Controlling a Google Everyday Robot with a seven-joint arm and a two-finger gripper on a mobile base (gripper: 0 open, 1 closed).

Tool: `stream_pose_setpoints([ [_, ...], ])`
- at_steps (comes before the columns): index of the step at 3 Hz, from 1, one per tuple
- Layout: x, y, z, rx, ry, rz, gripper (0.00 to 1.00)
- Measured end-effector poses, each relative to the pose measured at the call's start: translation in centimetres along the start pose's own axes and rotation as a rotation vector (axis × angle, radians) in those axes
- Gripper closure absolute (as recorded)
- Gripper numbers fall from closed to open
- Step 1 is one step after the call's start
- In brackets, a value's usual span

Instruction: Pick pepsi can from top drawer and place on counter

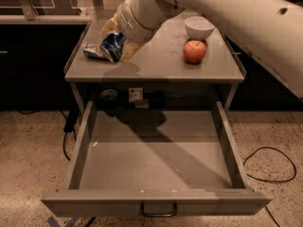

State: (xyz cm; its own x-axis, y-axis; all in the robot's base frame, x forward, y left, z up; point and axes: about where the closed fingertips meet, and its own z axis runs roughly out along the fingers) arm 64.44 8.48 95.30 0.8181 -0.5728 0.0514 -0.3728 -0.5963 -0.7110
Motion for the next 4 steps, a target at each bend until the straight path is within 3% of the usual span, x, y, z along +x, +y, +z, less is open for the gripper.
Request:
stream_pose_setpoints([
  [2,3.8,2.5,5.6,-0.01,-0.07,0.043,1.0],
  [4,6.3,4.1,6.3,-0.049,-0.144,0.21,1.0],
])
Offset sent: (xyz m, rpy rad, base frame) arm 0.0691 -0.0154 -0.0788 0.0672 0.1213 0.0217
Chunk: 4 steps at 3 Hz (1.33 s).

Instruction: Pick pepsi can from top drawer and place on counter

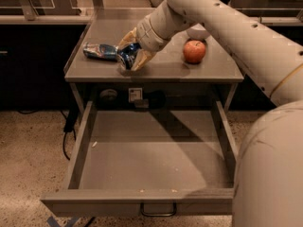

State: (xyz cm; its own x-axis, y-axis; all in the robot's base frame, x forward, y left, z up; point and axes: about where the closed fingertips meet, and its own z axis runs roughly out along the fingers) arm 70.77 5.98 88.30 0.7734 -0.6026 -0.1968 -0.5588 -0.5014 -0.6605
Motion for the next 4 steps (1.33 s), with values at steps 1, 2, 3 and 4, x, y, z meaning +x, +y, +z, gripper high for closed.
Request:
stream_pose_setpoints([
  [1,0.6,0.5,0.5,-0.026,-0.019,0.04,1.0],
  [2,1.5,1.4,1.3,-0.026,-0.044,0.074,1.0],
  [3,1.6,1.5,1.5,-0.026,-0.048,0.078,0.84],
  [4,1.6,1.5,1.5,-0.026,-0.048,0.078,0.6],
])
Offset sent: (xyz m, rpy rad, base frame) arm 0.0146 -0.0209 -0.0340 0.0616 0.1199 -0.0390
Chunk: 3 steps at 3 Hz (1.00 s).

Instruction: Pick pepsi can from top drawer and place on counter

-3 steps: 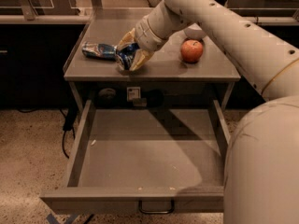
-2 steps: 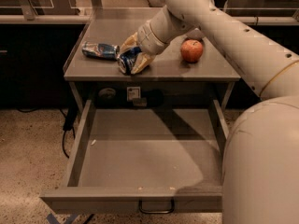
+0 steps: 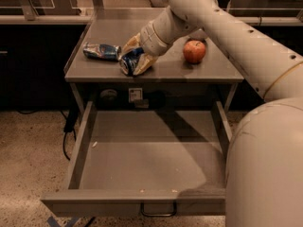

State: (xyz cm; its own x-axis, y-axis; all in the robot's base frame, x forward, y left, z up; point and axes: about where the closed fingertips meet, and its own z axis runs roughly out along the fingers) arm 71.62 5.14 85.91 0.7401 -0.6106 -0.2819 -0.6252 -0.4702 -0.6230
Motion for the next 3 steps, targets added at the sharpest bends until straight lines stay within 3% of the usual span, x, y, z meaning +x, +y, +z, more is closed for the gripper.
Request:
stream_pose_setpoints([
  [2,0.0,0.0,0.01,0.0,0.0,0.0,0.13],
  [3,0.0,0.0,0.02,0.0,0.0,0.0,0.0],
])
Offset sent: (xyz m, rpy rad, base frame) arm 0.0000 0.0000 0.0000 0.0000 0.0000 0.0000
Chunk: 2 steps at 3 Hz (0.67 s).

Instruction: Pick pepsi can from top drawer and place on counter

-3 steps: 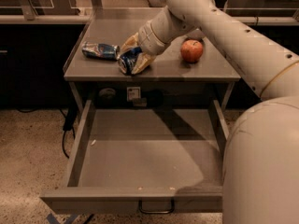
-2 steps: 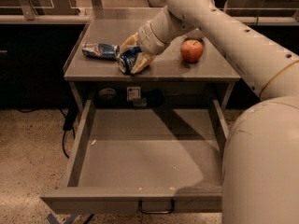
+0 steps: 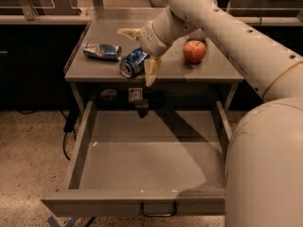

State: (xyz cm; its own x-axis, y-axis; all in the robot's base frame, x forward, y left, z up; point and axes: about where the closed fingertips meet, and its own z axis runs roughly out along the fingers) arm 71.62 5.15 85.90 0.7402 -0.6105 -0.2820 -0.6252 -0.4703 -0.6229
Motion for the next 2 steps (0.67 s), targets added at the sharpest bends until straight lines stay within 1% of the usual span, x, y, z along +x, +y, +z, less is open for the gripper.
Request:
stream_pose_setpoints([
  [1,-0.1,-0.1,-0.4,0.006,0.003,-0.001,0.0],
  [2,-0.4,-0.2,-1.6,0.027,0.015,-0.006,0.0],
])
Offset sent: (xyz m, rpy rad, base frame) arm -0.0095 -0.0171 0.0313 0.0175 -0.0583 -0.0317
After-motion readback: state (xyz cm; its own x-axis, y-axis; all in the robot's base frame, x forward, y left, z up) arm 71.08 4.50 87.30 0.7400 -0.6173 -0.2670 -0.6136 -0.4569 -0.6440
